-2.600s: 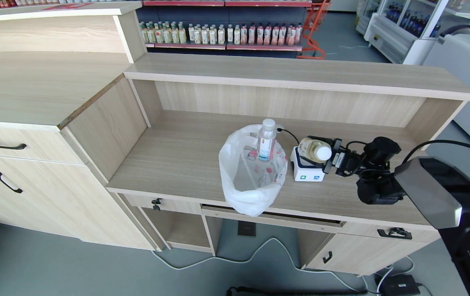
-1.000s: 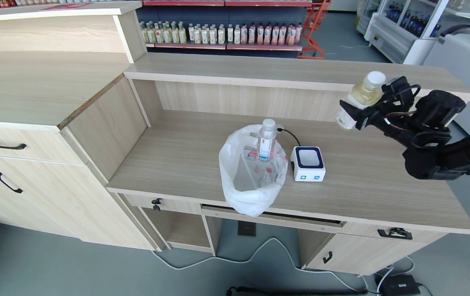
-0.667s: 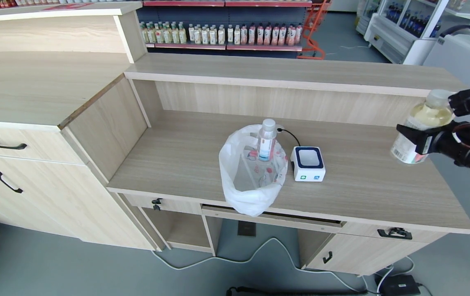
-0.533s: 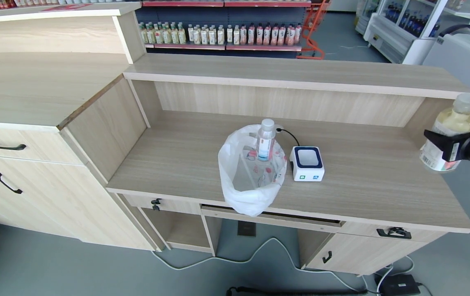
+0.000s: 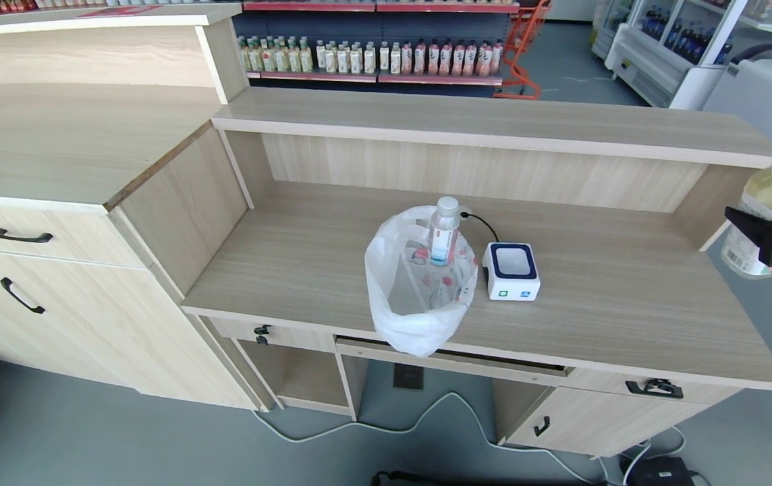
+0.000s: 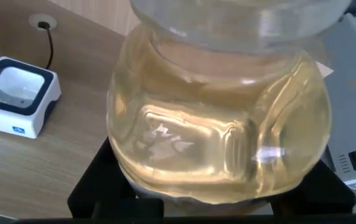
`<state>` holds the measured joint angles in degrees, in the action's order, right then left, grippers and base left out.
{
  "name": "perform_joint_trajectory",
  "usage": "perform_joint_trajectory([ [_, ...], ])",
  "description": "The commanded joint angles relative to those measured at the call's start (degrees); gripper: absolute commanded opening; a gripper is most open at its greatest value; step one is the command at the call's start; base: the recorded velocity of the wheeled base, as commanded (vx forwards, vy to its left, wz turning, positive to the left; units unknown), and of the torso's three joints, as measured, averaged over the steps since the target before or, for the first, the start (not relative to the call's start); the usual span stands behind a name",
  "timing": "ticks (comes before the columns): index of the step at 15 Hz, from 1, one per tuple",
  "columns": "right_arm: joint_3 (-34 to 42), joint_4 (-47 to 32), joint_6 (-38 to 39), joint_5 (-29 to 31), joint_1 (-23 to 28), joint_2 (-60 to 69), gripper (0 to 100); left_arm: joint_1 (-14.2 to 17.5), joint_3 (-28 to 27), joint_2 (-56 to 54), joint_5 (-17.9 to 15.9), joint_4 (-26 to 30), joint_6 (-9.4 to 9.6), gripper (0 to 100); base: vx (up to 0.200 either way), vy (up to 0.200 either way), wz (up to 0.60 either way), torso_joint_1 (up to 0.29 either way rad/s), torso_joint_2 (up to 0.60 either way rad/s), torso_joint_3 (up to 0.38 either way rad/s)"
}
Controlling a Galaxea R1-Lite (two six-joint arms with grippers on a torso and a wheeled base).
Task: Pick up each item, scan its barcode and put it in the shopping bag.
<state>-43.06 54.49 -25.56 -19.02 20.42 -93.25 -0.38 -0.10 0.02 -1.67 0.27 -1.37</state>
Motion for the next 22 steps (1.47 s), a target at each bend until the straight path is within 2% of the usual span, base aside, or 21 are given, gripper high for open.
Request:
perform_joint_trajectory([
  [1, -0.10, 1.05, 0.60, -0.41, -5.21, -0.18, 0, 0.03, 0.01, -0.02, 0.00, 0.00, -0.04, 100, 0.000, 0.000, 0.60, 0.007, -0.01, 0.002],
  [4, -1.24, 1.58, 4.82, -1.90, -14.35, -4.05, 0, 0.03, 0.01, -0.02, 0.00, 0.00, 0.05, 100, 0.000, 0.000, 0.40, 0.003, 0.00, -0.002],
  [5, -1.50, 3.60, 5.70, -1.90, -19.19, -7.83, 0, 0.03, 0.01, -0.02, 0.00, 0.00, -0.04, 100, 0.000, 0.000, 0.00, 0.000, 0.00, 0.000],
  [7, -1.50, 7.73, 8.60, -1.99, -24.55, -13.10, 0, 0.03, 0.01, -0.02, 0.00, 0.00, -0.04, 100, 0.000, 0.000, 0.00, 0.000, 0.00, 0.000],
  [8, -1.68, 11.07, 12.73, -2.52, -27.89, -17.32, 0, 0.03, 0.01, -0.02, 0.00, 0.00, -0.04, 100, 0.000, 0.000, 0.00, 0.000, 0.00, 0.000],
  [11, -2.03, 17.49, 13.70, -2.60, -30.61, -25.32, 0, 0.03, 0.01, -0.02, 0.00, 0.00, -0.04, 100, 0.000, 0.000, 0.00, 0.000, 0.00, 0.000],
  [15, -3.44, 28.30, 13.52, -2.60, -30.97, -35.78, 0, 0.03, 0.01, -0.02, 0.00, 0.00, -0.04, 100, 0.000, 0.000, 0.00, 0.000, 0.00, 0.000],
  [20, -8.36, 30.41, 14.58, -2.60, -30.53, -41.67, 0, 0.03, 0.01, -0.02, 0.00, 0.00, -0.04, 100, 0.000, 0.000, 0.00, 0.000, 0.00, 0.000],
  [22, -13.19, 30.50, 14.58, -2.69, -30.18, -45.80, 0, 0.03, 0.01, -0.02, 0.00, 0.00, 0.05, 100, 0.000, 0.000, 0.00, 0.000, 0.00, 0.000],
])
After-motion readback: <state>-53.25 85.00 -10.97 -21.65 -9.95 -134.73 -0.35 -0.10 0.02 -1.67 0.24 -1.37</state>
